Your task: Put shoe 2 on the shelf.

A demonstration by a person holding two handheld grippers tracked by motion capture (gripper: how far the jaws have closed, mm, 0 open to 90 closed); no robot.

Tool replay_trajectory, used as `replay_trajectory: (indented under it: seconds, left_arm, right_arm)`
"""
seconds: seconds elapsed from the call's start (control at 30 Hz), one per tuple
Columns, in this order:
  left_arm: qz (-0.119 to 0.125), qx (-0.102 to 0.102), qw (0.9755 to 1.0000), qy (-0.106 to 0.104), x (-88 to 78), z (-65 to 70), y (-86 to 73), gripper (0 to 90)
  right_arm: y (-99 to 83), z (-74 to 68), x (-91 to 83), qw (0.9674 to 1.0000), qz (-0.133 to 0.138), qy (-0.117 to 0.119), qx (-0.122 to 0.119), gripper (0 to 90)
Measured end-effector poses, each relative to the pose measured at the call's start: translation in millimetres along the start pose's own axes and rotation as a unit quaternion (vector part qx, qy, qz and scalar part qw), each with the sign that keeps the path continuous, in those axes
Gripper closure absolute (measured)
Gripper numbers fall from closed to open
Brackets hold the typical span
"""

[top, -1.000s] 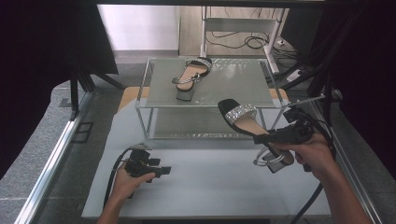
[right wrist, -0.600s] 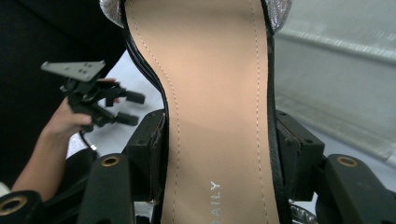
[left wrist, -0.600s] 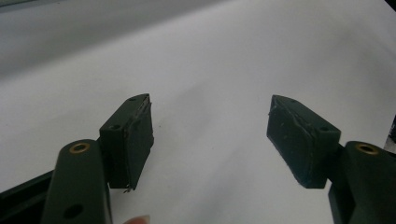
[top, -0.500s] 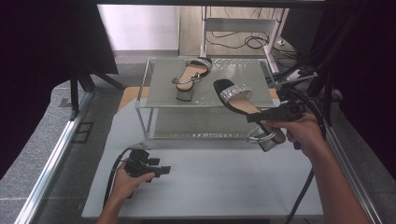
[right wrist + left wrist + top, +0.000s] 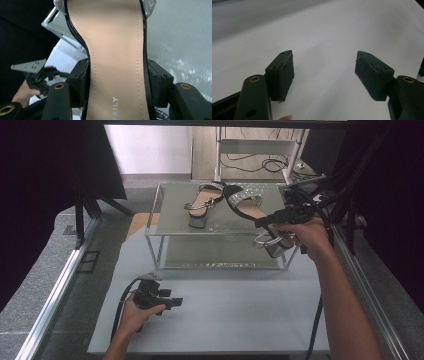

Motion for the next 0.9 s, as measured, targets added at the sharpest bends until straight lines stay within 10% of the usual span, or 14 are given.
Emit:
replay_trajectory:
  seconds: [0.9]
  left_arm:
    - [-0.002,-0.001,1.0000,-0.007,1.1,-1.6,0.4,31.5]
  right_arm:
    - [71.3,79.5,60.8,0.9939,-0.015,-0.088,0.064,42.7]
Point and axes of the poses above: each handheld gripper's, and its own axes: x roughly forward along the jaws, y roughly out of its top, z roughly to its right, the point moved 10 cm from there along x, roughly forward along the jaws, and after that the axes turned 7 degrees about -x, right-handed, at the moved point
